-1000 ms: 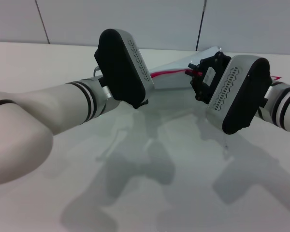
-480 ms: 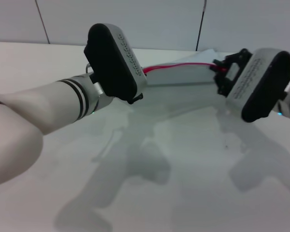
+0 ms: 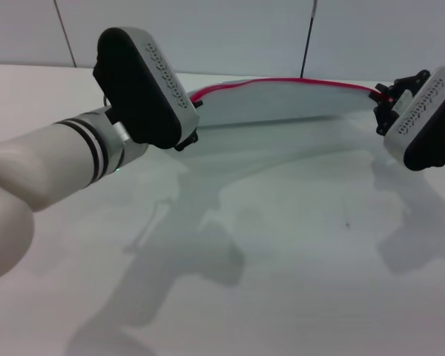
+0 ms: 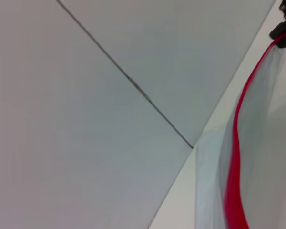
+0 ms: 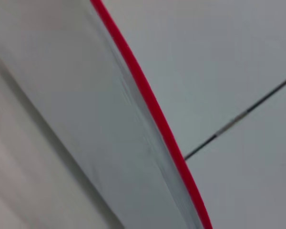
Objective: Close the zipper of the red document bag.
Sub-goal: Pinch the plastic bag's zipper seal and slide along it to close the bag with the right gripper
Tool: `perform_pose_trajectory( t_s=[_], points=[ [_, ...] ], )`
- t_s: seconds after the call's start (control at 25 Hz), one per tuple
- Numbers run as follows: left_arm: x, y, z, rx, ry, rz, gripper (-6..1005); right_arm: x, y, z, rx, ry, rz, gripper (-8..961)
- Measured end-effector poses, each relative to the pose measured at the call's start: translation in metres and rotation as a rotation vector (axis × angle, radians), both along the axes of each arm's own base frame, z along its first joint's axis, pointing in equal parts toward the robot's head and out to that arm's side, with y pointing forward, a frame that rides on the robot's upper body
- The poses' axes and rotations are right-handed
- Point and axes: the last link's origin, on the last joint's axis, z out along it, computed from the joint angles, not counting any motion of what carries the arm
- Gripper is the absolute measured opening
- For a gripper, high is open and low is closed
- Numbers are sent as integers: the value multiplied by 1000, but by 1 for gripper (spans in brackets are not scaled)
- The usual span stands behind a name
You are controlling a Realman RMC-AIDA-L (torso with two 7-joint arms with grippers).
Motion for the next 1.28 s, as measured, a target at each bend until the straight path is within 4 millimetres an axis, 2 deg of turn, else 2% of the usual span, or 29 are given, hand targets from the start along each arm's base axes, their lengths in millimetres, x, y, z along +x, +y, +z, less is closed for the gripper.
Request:
perform_pose_trajectory(
  t_s=[0.64, 1.28],
  points=[
    [-4, 1, 3, 12, 13, 4, 64, 14, 5, 6, 35, -42, -25, 74],
    [-4, 7, -2, 3, 9, 11, 84, 18, 8, 8, 56, -39, -40, 73]
  ],
)
